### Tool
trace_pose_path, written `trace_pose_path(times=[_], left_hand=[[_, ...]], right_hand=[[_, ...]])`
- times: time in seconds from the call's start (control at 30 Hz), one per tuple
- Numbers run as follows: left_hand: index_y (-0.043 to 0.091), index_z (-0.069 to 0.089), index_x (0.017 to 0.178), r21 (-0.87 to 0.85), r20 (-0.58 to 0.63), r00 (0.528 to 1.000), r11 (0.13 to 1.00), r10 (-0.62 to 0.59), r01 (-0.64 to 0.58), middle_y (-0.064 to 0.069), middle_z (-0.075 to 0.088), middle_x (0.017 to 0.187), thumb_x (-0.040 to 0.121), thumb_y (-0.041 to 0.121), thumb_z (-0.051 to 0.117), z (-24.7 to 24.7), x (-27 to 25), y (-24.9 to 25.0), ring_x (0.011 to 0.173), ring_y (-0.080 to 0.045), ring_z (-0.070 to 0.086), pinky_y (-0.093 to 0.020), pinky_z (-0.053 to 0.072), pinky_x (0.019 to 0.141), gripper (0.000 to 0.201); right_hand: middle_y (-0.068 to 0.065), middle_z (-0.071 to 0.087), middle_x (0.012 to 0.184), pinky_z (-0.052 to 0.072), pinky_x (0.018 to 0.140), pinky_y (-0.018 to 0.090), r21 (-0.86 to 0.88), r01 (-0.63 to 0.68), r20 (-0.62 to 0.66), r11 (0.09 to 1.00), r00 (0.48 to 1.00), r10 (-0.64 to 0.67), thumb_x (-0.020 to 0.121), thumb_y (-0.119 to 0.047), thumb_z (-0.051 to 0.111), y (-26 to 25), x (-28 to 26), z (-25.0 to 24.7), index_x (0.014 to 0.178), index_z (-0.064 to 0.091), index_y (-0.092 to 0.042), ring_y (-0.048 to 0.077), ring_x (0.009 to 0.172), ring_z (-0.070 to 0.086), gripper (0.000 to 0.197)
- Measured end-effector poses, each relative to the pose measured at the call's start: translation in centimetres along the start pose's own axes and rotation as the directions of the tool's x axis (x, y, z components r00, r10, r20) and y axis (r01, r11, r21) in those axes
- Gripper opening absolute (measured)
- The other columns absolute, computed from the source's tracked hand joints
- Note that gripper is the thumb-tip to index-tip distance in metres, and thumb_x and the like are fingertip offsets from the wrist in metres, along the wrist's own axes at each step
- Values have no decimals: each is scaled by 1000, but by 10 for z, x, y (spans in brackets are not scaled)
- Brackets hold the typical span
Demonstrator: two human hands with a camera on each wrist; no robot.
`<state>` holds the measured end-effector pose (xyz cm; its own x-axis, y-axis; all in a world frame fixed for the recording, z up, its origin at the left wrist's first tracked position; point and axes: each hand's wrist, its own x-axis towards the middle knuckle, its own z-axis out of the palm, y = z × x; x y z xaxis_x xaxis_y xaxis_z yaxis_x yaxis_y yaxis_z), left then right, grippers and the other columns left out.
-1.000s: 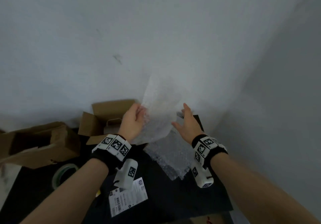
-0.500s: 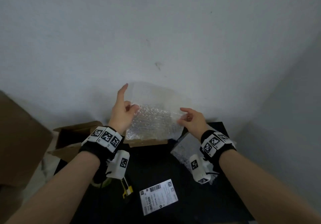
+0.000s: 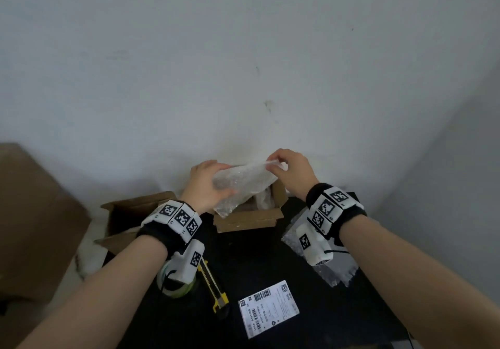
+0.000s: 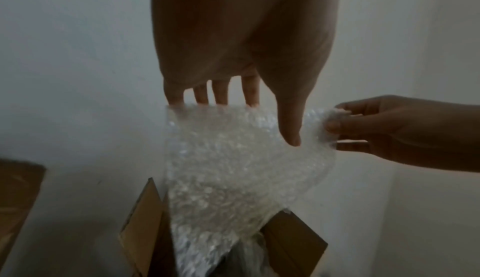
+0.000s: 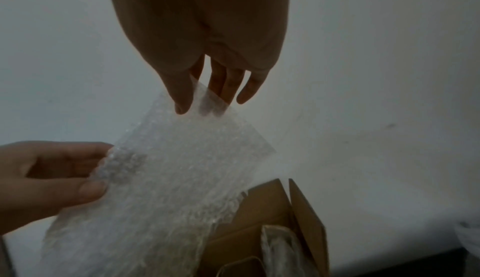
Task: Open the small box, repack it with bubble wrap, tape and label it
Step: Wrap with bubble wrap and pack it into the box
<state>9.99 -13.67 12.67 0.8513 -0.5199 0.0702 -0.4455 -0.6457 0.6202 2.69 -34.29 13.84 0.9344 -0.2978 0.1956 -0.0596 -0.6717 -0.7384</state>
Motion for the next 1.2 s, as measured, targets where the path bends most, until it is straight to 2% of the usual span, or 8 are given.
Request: trace_pose_path(times=[0.2,0.4,0.57,0.73,0.83,0.93,1.03,1.2], left_hand=[[8,67,101,-214,-49,999,976,17,-27,-1,65,92,83,22,70,-2,13,-1,91,-22,62,-27,44,80,22],[16,67,91,-648,62,988,747,-144,149,-7,71,96,83,13,69,-15,9,-11,93,-27,68,-42,53,88,8],[13,67,97,-743,130,973,632,-189,222,-11,71,103,83,16,69,-17,2,-17,94,-25,69,-42,54,88,15],[4,61,114,-824,263,952,475,-159,308,-15,67,112,85,13,64,-20,-3,-22,102,-30,66,-45,52,91,30],[3,60,116,-822,260,953,481,-159,304,-15,67,112,86,13,64,-22,-5,-24,101,-29,66,-43,53,90,32],[3,60,116,-815,262,950,488,-169,311,-15,67,112,87,13,62,-25,-8,-31,102,-28,66,-41,54,88,30],[7,62,114,-775,302,937,528,-175,348,-13,67,112,88,9,60,-28,-10,-39,101,-27,66,-39,56,83,25],[16,59,110,-742,272,942,581,-196,335,-10,68,108,87,-1,59,-28,-12,-50,97,-25,68,-34,57,78,29]], right_hand=[[3,59,118,38,89,18,27,8,-33,1000,999,-7,85,-22,68,-25,3,4,122,54,-12,15,109,54,40],[4,45,136,40,97,26,277,-269,8,922,961,278,77,-23,76,-9,-11,25,143,22,-13,16,122,46,85],[2,65,116,48,99,38,417,-397,267,817,913,308,77,-30,76,2,-23,40,124,54,-11,15,107,61,56],[-5,55,127,47,93,29,455,-433,357,778,889,285,80,-30,72,-7,-27,47,128,49,-18,10,112,55,54],[-2,63,114,54,76,20,548,-473,408,690,871,273,82,-17,71,-8,-26,50,113,54,-21,8,99,64,36],[7,66,109,56,79,23,561,-457,341,690,887,311,78,-12,74,-5,-24,54,119,55,-3,15,95,67,47],[4,68,91,56,72,25,581,-444,319,682,895,310,80,-7,72,-4,-25,55,106,63,-4,15,81,68,28],[8,68,96,57,82,40,620,-433,329,655,901,284,83,0,65,-2,-24,54,97,62,-7,25,90,67,16]])
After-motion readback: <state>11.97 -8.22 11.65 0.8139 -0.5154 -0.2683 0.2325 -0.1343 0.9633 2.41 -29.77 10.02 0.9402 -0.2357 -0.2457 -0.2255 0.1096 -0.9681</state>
